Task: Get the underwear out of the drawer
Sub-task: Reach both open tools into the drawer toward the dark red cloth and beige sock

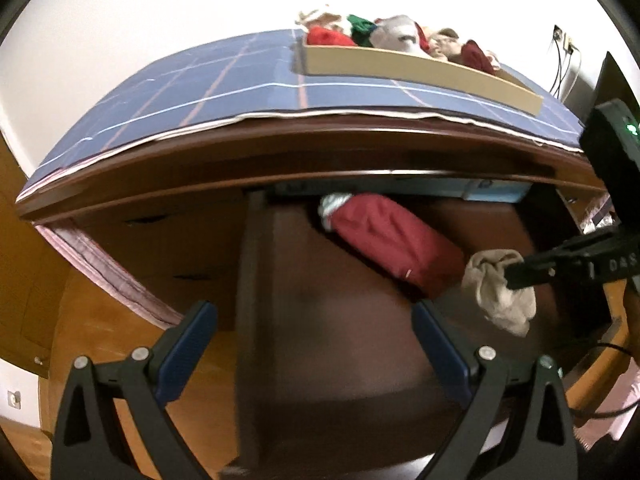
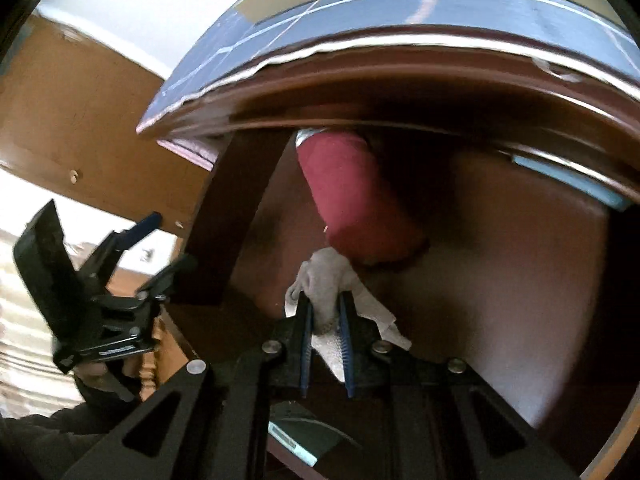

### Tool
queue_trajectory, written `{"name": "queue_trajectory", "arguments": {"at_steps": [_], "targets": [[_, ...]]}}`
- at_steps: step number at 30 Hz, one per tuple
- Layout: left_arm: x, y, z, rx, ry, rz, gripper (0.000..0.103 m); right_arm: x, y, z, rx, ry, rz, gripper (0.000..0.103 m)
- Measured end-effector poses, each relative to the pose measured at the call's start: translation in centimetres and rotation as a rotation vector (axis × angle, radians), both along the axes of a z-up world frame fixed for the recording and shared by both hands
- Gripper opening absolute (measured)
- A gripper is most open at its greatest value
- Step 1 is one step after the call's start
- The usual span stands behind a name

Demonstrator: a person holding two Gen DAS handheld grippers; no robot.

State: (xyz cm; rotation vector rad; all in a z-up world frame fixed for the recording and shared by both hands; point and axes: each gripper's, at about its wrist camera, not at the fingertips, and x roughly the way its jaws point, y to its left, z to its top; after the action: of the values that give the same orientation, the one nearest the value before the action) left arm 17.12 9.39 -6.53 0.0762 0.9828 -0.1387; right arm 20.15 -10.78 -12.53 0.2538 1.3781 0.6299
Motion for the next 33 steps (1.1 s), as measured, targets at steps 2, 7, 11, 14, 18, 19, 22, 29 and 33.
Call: {"name": "queue_trajectory", "arguments": {"at_steps": [2,7,11,14,18,19,22,29,33], "targets": [[0.8,-0.7,0.0,-0.006,0.02,0.018,0.099,-0.5,-0.8,0.3,-0.016,-0.028,0.001,0.014],[1.8,-1.4,0.2,-0.066,0.066,0.039,0.099,-1.5,-3.6,1.4,-0.197,-0.074,-0.001,0.014],[2.0,-1.4,0.0,-0.05,0.067,0.047,0.099,-1.3,-4.4,0.6,-0.336,-0.141,0.003,0.019],[1.9,-1.0,0.0,-0.044,0.066,0.055,0.099,-0.4,-3.7,0.9,-0.212,-0.14,-0.032,0.024],[1.5,0.2,0.3,-0.06,0.059,0.074,0.099,1.2,-0.1,-0.4,-0.188,-0.136,0.042,0.024],[1.3,0.5,0.4,-0.061,0.056,0.078,0.099,1.6,0.7,-0.9,-0.202,-0.128,0.059,0.024],[1.0,1.5,0.4,-0.061,0.049,0.098,0.099,2.8,3.4,-2.8,-0.252,-0.118,0.109,0.024],[1.0,2.9,-0.4,-0.087,0.069,0.13,0.099,3.1,7.2,-3.6,-0.196,-0.08,0.203,0.024],[1.3,2.7,-0.4,-0.077,0.067,0.131,0.099,1.6,7.4,-1.9,0.071,0.083,0.271,0.025]]}}
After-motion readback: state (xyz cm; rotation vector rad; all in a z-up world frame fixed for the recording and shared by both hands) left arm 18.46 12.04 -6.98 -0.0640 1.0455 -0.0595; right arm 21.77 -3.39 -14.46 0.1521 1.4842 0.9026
